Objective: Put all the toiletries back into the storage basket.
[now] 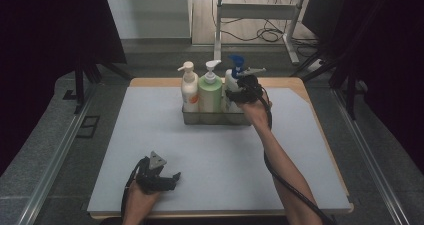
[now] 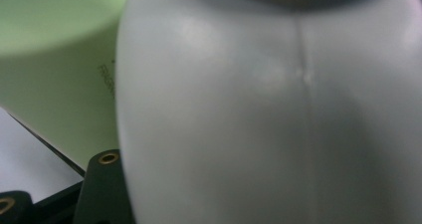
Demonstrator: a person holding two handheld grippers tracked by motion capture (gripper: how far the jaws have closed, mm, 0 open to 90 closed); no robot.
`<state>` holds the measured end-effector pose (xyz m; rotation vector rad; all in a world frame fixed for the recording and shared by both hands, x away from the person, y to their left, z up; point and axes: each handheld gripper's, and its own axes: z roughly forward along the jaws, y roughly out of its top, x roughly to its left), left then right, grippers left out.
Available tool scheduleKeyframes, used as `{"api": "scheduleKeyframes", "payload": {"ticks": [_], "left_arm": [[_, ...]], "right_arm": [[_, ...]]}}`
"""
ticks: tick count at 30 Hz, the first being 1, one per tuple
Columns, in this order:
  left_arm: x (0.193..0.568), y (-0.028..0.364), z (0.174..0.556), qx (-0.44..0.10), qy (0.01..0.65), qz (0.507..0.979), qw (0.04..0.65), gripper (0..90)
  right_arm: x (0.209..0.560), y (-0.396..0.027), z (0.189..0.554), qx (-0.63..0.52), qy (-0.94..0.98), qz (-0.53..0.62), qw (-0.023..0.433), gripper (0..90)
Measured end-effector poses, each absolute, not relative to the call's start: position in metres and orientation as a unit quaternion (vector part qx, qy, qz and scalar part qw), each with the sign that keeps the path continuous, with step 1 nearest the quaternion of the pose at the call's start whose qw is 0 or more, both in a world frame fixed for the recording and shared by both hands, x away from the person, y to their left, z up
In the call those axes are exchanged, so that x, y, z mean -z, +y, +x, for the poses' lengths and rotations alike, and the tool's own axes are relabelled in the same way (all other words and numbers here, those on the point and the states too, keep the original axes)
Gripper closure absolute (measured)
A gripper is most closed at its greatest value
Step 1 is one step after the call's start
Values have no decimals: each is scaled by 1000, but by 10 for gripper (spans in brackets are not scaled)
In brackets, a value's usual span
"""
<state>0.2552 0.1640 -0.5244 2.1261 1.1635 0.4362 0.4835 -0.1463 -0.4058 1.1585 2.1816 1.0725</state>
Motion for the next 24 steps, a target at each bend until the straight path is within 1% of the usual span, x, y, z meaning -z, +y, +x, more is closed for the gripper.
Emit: {"api": "scheduleKeyframes", "payload": {"ticks": [18, 22, 24], "left_arm": [[524, 164, 255, -166, 446, 814, 333, 128], [524, 164, 255, -166, 446, 814, 333, 128], [525, 164, 255, -167, 446, 814, 333, 128]], "right_arm": [[409, -148, 489, -391, 795, 416, 205, 353], [409, -148, 490, -394, 800, 406, 199, 268], [409, -149, 489, -397, 800, 401, 206, 239]]}}
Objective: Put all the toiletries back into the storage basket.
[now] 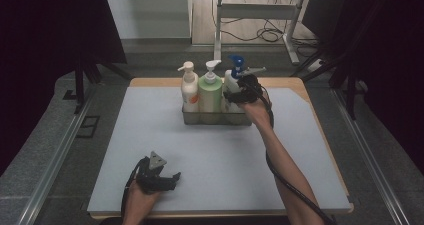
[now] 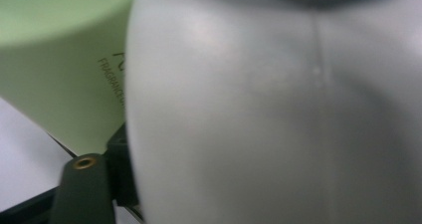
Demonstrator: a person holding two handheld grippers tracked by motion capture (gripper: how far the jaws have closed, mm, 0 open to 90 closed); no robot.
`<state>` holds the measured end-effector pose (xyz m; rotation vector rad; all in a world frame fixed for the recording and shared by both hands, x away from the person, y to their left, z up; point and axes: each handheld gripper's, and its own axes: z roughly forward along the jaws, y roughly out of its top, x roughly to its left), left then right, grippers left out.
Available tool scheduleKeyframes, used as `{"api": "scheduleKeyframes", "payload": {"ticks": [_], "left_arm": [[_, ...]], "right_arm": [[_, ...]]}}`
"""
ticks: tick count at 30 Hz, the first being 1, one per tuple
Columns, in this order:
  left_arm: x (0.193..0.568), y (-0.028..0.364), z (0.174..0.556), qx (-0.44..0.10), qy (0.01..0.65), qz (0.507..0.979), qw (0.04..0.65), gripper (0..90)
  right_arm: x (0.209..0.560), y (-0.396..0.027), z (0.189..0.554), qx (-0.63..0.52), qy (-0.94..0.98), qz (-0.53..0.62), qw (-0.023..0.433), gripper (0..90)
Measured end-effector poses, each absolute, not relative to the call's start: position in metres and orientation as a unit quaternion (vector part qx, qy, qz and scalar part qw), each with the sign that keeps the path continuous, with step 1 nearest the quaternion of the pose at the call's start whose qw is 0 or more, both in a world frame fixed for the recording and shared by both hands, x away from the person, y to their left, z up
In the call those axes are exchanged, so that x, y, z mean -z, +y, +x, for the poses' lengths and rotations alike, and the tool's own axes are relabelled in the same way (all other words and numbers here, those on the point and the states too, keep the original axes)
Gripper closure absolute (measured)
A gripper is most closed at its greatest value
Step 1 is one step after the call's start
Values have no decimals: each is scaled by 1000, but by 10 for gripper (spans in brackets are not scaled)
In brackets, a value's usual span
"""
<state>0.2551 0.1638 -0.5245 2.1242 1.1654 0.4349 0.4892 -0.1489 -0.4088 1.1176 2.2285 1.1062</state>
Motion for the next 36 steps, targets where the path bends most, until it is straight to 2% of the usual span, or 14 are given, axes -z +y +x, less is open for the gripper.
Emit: {"api": "scheduleKeyframes", "payload": {"ticks": [3, 7, 30, 33, 35, 36], "left_arm": [[525, 164, 255, -167, 446, 814, 333, 128], [525, 164, 255, -167, 446, 814, 333, 128], [525, 164, 255, -166, 447, 813, 334, 127], [525, 164, 255, -166, 447, 813, 334, 127], [525, 164, 255, -166, 447, 813, 334, 127], [525, 164, 255, -166, 447, 813, 334, 127]], "right_arm": [[408, -151, 488, -400, 798, 400, 206, 192], [405, -156, 485, -407, 797, 396, 205, 172], [410, -181, 450, -410, 817, 364, 177, 152], [413, -186, 447, -415, 816, 366, 165, 171], [414, -190, 445, -414, 815, 372, 161, 210], [415, -195, 444, -409, 816, 376, 160, 256]]}}
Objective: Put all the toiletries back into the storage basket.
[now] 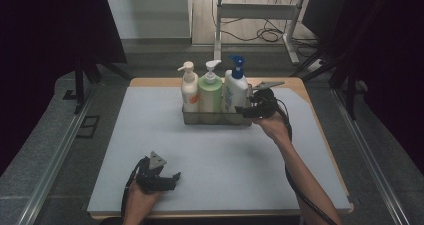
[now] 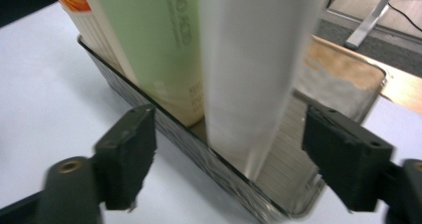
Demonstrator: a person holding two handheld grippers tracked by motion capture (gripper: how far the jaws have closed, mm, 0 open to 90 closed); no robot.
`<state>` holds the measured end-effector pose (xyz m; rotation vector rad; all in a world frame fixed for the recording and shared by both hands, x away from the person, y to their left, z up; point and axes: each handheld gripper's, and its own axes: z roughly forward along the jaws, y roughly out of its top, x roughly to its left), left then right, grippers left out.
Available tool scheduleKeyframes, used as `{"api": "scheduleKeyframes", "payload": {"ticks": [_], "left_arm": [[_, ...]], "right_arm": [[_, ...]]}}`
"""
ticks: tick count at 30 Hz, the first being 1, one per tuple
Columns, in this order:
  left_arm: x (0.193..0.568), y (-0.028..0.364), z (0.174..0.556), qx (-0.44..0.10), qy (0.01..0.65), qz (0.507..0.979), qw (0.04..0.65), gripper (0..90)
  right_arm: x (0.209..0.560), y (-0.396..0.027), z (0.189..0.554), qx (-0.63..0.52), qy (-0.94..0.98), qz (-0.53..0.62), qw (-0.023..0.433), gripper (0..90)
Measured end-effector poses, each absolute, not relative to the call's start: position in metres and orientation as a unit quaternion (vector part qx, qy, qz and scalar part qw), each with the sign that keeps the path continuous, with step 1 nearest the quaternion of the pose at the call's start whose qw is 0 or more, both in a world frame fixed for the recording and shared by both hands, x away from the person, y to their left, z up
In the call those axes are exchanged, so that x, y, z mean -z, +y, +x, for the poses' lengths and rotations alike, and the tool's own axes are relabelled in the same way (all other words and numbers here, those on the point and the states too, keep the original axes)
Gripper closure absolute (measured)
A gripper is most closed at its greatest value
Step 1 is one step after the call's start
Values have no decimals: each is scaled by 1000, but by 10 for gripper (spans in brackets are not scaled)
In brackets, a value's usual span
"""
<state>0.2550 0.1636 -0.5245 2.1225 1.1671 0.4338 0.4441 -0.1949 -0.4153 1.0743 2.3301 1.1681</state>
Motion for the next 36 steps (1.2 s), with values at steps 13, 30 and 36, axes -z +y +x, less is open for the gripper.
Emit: {"api": "scheduleKeyframes", "payload": {"ticks": [13, 30, 36], "left_arm": [[525, 164, 255, -166, 447, 813, 334, 127], [525, 164, 255, -166, 447, 813, 334, 127], [524, 164, 255, -166, 447, 813, 333, 127]], "right_arm": [[425, -220, 451, -407, 804, 409, 143, 653], [440, -210, 481, -375, 799, 441, 159, 899], [448, -207, 487, -373, 801, 443, 149, 898]]}}
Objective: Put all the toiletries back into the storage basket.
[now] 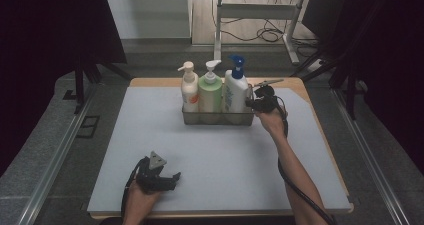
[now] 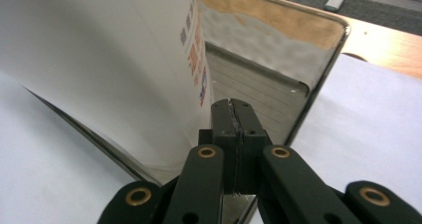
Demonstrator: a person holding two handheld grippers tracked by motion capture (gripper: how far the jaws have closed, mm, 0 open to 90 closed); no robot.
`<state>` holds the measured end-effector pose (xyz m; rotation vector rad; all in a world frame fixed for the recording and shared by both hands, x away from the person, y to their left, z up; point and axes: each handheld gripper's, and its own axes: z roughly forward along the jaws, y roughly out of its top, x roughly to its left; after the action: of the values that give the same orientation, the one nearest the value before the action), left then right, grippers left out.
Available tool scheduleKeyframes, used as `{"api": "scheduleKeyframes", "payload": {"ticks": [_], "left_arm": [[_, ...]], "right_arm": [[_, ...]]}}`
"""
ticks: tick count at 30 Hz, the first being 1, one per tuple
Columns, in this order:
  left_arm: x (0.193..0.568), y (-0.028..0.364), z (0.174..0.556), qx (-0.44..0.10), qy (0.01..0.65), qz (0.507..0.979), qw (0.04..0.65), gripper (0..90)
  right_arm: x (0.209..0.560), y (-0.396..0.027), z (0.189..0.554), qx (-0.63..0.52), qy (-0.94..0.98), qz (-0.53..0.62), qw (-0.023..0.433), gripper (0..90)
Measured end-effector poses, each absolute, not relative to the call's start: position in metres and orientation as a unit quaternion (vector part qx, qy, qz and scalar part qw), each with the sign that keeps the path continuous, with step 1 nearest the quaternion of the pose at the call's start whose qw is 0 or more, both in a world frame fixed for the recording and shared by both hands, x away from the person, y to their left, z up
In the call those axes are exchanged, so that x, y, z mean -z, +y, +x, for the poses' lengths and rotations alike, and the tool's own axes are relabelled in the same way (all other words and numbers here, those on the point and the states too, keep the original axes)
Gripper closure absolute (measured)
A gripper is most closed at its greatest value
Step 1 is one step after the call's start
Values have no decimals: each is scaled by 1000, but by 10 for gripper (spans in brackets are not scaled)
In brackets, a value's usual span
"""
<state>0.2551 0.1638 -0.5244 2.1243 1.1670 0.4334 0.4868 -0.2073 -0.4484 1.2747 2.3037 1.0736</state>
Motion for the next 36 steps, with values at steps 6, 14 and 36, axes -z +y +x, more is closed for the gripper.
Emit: {"api": "scheduleKeyframes", "payload": {"ticks": [6, 14, 36], "left_arm": [[524, 164, 255, -166, 447, 814, 333, 127], [525, 164, 255, -166, 447, 813, 334, 127], [524, 164, 255, -167, 447, 813, 334, 127]], "right_arm": [[455, -205, 489, -367, 804, 445, 140, 887], [460, -201, 490, -357, 808, 448, 136, 883], [466, -190, 488, -345, 821, 437, 129, 859]]}}
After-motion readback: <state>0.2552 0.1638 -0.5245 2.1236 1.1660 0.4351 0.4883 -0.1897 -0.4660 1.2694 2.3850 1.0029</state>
